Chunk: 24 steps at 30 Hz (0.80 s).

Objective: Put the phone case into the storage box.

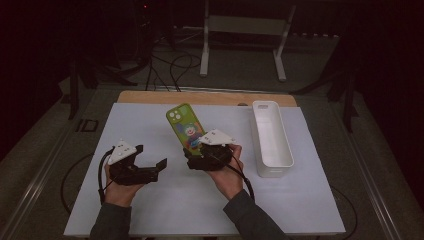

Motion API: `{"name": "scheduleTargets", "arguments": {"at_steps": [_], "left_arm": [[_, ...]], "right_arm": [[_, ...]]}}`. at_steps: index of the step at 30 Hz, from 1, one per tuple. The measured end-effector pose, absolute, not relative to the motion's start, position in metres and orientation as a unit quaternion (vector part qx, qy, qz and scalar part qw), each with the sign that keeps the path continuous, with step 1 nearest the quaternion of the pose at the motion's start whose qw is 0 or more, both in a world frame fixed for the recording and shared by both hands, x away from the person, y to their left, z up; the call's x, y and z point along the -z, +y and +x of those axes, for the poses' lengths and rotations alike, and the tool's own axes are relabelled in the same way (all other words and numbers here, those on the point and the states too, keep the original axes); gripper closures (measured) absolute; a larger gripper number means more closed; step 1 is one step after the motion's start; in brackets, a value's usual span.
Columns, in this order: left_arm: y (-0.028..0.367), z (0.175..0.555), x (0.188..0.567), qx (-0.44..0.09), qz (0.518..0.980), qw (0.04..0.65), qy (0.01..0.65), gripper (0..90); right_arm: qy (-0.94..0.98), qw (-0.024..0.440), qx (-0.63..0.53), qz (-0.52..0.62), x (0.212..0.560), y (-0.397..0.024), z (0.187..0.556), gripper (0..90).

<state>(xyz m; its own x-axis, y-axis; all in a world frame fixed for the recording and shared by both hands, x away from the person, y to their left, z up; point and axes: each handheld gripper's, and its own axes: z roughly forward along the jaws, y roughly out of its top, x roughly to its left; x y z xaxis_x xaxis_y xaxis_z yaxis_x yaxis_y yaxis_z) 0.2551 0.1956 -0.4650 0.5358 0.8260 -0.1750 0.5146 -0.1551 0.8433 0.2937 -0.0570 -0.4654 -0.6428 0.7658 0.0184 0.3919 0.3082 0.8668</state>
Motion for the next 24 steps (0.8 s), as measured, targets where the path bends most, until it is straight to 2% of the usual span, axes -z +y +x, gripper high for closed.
{"name": "scheduleTargets", "arguments": {"at_steps": [16, 24], "left_arm": [[0.187, 0.266, 0.459, -0.16, 0.74, 0.474, 0.449, 7.6], [0.184, 0.269, 0.455, -0.157, 0.735, 0.485, 0.447, 14.5]], "right_arm": [[0.782, 0.206, -0.461, 0.365, 0.467, -0.054, 0.288, 15.6], [0.784, 0.213, -0.462, 0.357, 0.468, -0.049, 0.284, 15.6]]}}
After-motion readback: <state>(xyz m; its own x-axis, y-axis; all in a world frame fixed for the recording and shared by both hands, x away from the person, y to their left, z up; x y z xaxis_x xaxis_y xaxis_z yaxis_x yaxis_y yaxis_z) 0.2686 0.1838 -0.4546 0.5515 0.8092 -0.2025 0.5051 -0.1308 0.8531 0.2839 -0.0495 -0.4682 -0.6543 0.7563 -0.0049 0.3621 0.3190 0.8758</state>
